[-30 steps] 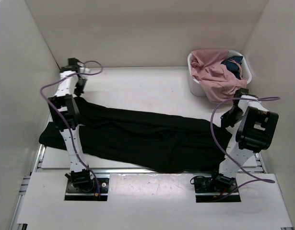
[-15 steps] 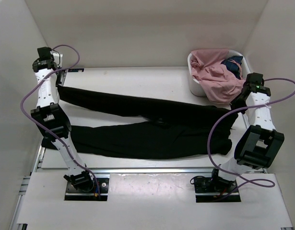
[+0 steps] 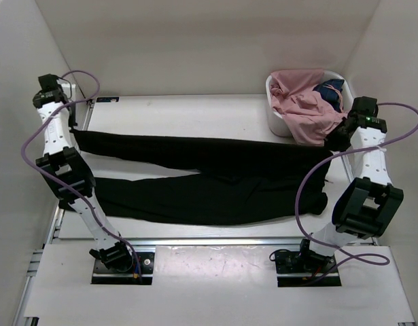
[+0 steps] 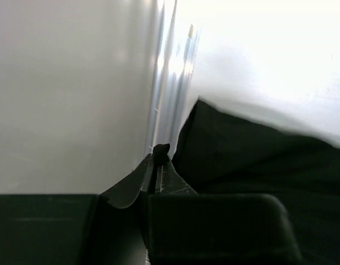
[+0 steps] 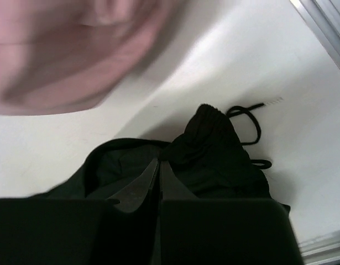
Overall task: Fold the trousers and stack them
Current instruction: Fold the trousers
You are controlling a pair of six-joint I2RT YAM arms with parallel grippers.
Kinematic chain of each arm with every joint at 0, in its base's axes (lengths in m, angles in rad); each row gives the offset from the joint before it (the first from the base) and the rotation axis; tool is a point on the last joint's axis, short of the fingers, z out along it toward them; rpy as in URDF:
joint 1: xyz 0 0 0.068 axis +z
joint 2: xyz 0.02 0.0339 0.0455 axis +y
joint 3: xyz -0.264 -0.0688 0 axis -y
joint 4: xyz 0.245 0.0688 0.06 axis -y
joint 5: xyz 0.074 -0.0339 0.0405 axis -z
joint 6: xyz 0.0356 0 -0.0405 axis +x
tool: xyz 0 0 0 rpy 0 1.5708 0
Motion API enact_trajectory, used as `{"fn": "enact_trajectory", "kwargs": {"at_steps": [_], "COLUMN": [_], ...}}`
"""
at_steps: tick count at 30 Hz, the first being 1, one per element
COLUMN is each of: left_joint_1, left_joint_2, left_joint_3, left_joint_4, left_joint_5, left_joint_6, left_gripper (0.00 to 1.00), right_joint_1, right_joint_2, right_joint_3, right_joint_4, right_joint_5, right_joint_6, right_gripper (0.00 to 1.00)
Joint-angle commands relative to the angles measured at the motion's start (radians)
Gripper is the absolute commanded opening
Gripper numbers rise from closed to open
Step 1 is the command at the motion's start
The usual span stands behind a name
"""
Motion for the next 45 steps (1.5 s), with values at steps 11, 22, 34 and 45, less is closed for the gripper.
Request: {"fn": "enact_trajectory", "kwargs": {"at_steps": [11, 22, 34, 45], "left_joint_1": [0.208, 0.329, 0.295, 0.22], "left_joint_2": [-0.386, -0.508, -0.355, -0.202], "left_joint_3": [-0.493, -0.952, -0.639, -0.192], "left_joint_4": [0.044, 0.132, 0.126, 0.017], "left_joint_5": [-0.011, 0.025, 0.006, 0.06], "left_joint_6": [0.028, 0.14, 0.14, 0.145], "left_gripper": [0.14, 0.14, 0.14, 0.14], "right_joint_1": [-0.012, -0.012, -0.035, -0.058], "right_joint_2": [-0.235, -0.432, -0.369, -0.203], "right_joint_3": [-0.287, -0.657, -0.42, -0.091], "right_joint_4": [0.014, 0.054, -0.004, -0.083], "right_joint_5": [-0.103, -0.103, -0.018, -0.043], "right_joint_6": [-0.004, 0.071, 0.033, 0.019], "right_gripper": [0.0, 0.0, 0.0, 0.0]}}
